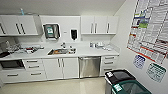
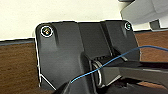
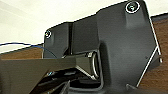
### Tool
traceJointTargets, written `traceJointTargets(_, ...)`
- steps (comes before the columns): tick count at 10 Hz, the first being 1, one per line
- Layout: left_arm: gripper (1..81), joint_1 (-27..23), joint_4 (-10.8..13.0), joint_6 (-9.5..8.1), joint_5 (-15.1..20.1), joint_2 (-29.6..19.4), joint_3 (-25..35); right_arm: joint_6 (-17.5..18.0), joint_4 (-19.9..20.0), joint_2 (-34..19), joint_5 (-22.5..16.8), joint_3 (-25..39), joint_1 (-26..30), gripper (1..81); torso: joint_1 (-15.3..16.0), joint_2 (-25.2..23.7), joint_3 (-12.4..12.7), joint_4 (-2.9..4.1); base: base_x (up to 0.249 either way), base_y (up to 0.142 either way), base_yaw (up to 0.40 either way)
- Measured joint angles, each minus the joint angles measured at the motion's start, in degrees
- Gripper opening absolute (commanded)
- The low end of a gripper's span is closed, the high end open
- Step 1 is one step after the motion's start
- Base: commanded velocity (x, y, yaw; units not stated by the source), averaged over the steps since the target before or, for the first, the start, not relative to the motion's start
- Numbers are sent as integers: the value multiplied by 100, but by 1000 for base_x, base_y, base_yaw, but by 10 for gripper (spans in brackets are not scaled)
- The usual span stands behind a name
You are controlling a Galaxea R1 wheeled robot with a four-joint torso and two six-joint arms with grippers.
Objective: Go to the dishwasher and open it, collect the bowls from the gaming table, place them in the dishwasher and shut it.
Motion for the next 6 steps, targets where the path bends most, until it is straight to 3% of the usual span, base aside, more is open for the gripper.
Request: traceJointTargets(6, 811, -61, -1, 0, -55, -29, -30, -2, -2, 29, 2, 22, 43, 811, 2, 2, -2, 0, 88, 0, 0)
